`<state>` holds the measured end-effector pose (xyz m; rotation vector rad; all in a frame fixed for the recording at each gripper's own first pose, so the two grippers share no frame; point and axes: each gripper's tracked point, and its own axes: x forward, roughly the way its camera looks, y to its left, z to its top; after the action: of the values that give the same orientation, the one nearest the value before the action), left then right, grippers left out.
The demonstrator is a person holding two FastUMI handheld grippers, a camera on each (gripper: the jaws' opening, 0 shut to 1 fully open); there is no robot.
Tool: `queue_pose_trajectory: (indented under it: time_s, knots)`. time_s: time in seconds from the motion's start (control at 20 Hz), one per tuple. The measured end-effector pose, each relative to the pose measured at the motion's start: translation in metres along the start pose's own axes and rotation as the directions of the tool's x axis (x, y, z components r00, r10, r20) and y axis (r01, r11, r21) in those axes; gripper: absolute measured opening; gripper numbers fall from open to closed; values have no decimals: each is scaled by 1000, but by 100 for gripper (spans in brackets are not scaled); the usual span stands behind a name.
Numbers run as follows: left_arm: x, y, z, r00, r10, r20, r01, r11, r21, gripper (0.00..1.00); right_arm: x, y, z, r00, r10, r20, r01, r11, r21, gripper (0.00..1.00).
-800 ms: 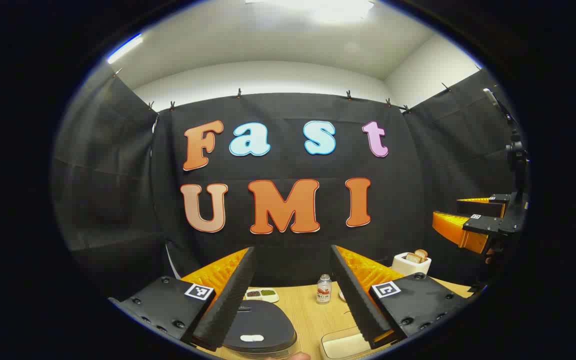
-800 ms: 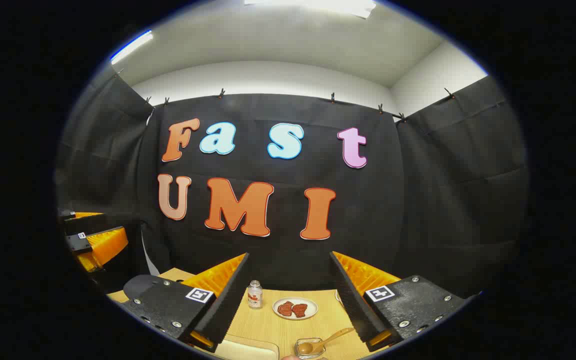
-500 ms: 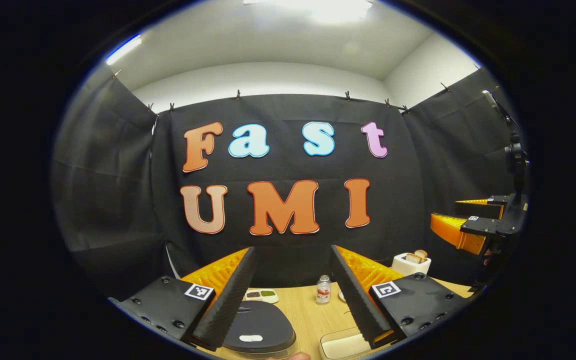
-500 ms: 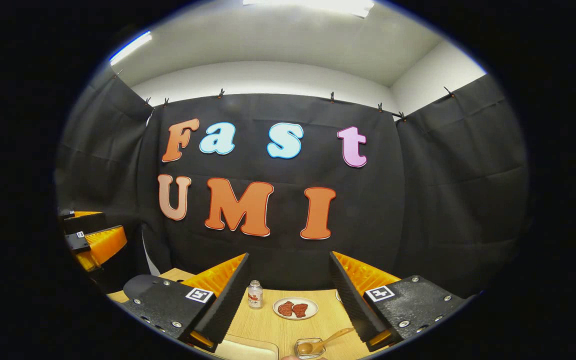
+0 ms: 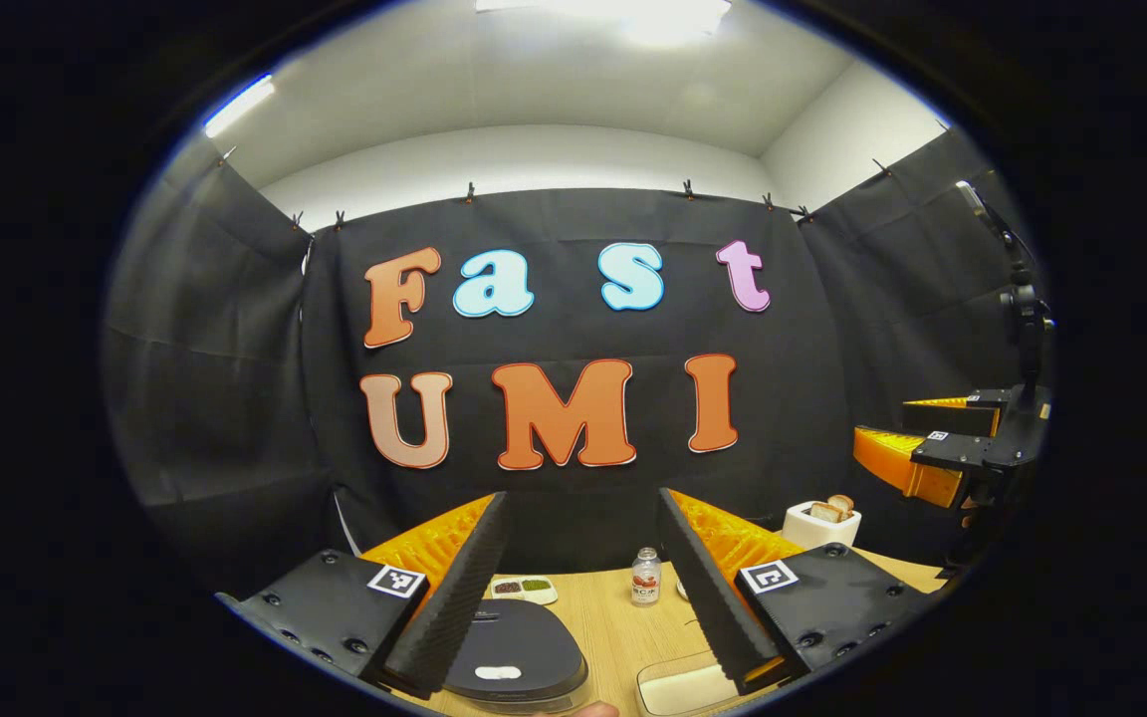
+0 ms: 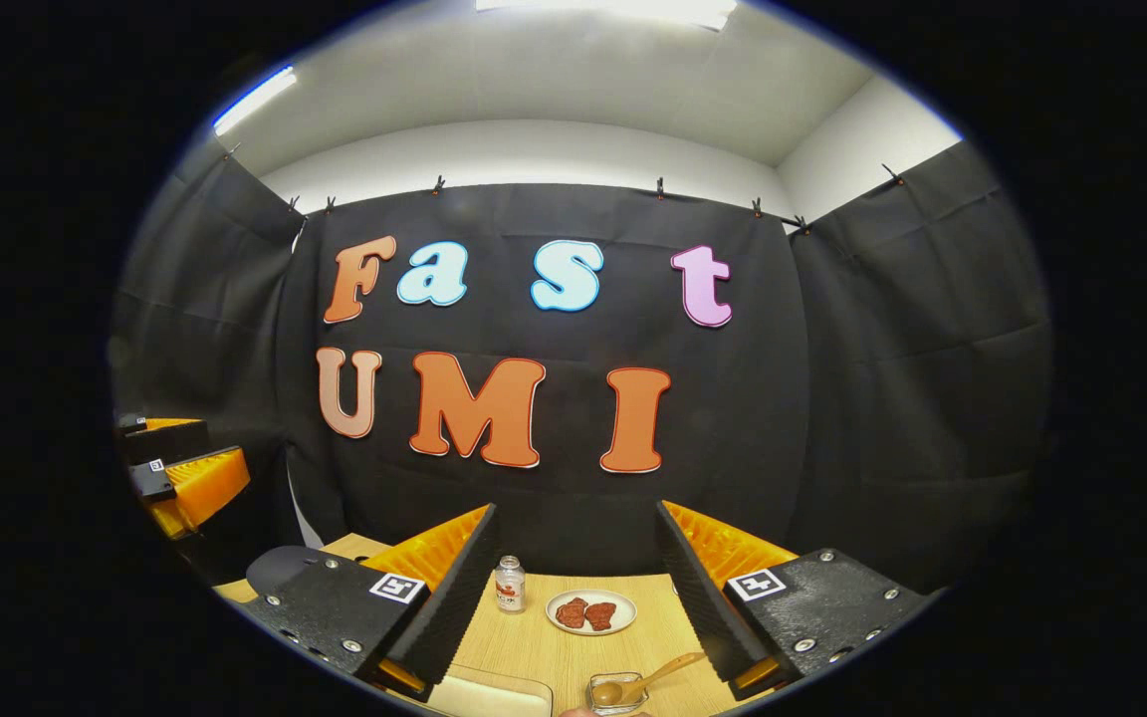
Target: Close the left gripper, press the button to open the rice cooker; take a wooden spoon from the chopstick holder with the right hand, scoop a spoonful of rice and pour it into the rice cooker, then put the wooden spoon back into the chopstick holder.
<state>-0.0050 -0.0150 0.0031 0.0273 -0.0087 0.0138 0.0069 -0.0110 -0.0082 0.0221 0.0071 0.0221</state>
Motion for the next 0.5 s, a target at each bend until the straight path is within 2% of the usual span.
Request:
queue_pose_trajectory:
  time_s: [0.2, 0.25, 0.3, 0.45, 0.5]
  knots:
    - [1, -3, -2, 1000, 8, -12, -8, 1000, -3, 99, 0, -3, -4, 1000, 11, -3, -11, 1000, 1, 95]
    - [0, -5, -3, 1000, 9, -16, -9, 1000, -3, 93, 1, -4, -5, 1000, 15, -5, -15, 1000, 1, 95]
    - [0, -6, -2, 1000, 14, -17, -14, 1000, -1, 99, 1, -4, -6, 1000, 19, -7, -19, 1000, 3, 95]
    - [0, -11, -6, 999, 20, -29, -21, 1000, -9, 99, 3, -8, -9, 999, 32, -12, -32, 999, 13, 95]
    - [0, -12, -6, 999, 21, -33, -22, 1000, -10, 93, 4, -9, -10, 999, 36, -11, -36, 999, 13, 95]
